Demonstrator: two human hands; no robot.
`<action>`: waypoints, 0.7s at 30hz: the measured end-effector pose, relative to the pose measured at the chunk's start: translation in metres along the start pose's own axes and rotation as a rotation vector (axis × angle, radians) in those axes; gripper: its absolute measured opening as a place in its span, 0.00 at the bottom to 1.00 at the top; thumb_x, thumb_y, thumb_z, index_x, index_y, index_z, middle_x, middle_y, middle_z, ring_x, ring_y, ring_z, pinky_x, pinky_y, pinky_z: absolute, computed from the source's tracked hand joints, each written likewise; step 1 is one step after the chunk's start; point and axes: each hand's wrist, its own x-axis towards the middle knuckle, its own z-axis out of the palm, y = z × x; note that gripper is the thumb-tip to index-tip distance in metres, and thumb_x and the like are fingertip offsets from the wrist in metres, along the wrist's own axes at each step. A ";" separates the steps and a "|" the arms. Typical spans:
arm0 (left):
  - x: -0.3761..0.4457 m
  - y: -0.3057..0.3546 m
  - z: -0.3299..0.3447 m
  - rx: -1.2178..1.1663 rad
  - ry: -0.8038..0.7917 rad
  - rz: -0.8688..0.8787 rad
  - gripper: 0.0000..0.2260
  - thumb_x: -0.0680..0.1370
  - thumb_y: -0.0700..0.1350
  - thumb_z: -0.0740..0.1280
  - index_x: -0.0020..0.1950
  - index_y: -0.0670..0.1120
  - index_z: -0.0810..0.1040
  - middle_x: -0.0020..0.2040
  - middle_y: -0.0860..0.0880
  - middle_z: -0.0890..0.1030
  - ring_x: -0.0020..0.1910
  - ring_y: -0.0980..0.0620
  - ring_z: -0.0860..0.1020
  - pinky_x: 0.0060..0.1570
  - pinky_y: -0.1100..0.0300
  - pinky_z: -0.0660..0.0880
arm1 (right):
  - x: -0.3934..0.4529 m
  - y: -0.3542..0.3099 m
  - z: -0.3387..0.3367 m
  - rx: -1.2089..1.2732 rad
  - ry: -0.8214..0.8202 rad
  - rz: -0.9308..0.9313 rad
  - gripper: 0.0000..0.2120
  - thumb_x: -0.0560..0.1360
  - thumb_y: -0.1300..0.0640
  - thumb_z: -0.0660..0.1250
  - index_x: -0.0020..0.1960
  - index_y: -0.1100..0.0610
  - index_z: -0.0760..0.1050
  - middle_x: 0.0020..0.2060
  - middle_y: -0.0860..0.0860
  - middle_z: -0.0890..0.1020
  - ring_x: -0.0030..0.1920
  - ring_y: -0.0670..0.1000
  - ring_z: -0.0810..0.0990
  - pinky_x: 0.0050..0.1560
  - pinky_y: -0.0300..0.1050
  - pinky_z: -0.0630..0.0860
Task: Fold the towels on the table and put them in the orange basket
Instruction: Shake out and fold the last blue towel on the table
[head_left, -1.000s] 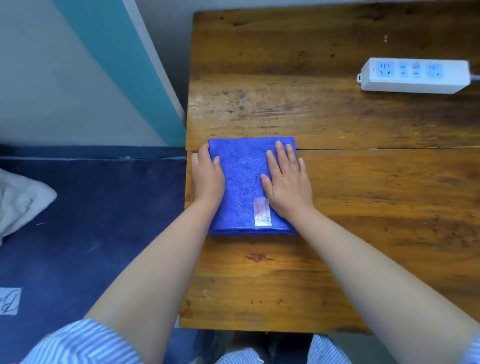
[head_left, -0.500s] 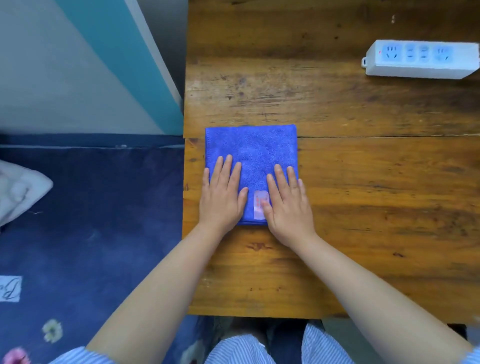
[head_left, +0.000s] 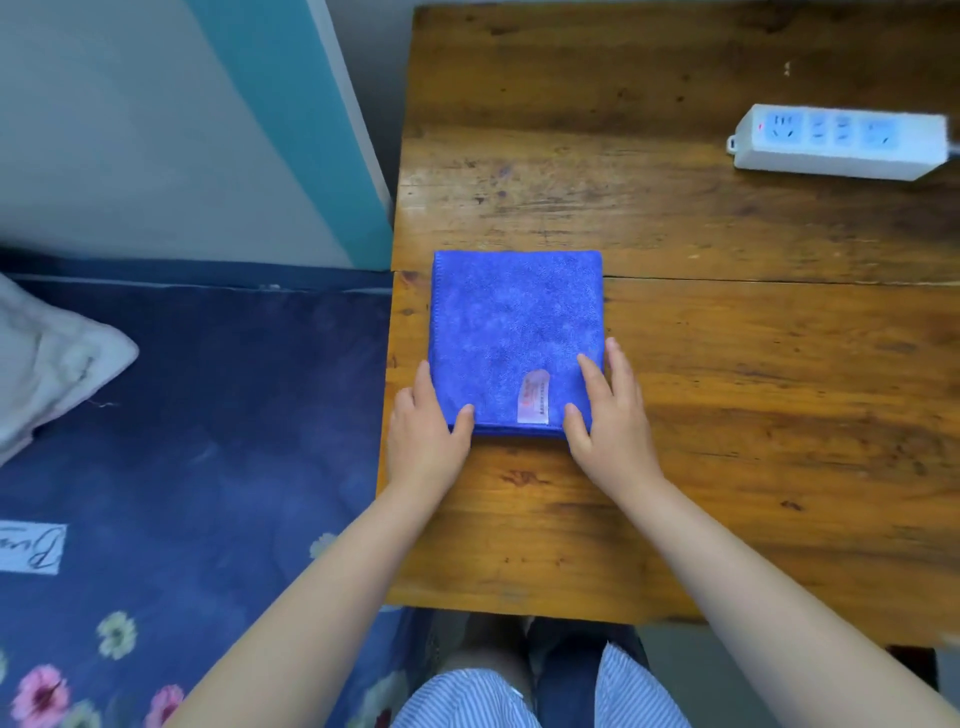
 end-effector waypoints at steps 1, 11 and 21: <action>-0.005 -0.003 -0.002 -0.008 -0.009 0.017 0.30 0.77 0.48 0.63 0.75 0.44 0.53 0.66 0.40 0.67 0.65 0.42 0.66 0.64 0.53 0.64 | -0.006 0.001 -0.002 -0.049 0.032 -0.084 0.21 0.68 0.68 0.68 0.61 0.68 0.72 0.67 0.68 0.66 0.67 0.67 0.66 0.66 0.56 0.65; -0.015 -0.011 -0.004 0.394 0.134 0.727 0.18 0.53 0.35 0.79 0.40 0.36 0.81 0.43 0.39 0.83 0.41 0.42 0.83 0.38 0.55 0.79 | -0.003 0.010 -0.023 -0.563 -0.091 -0.694 0.06 0.62 0.68 0.70 0.38 0.63 0.80 0.34 0.58 0.82 0.36 0.58 0.82 0.32 0.42 0.78; -0.024 0.001 0.000 0.329 0.075 0.509 0.22 0.50 0.40 0.82 0.40 0.37 0.80 0.41 0.41 0.83 0.40 0.43 0.82 0.39 0.53 0.78 | 0.029 -0.001 -0.038 -0.630 -0.326 -0.626 0.09 0.66 0.65 0.67 0.47 0.63 0.77 0.45 0.58 0.80 0.46 0.56 0.79 0.39 0.44 0.76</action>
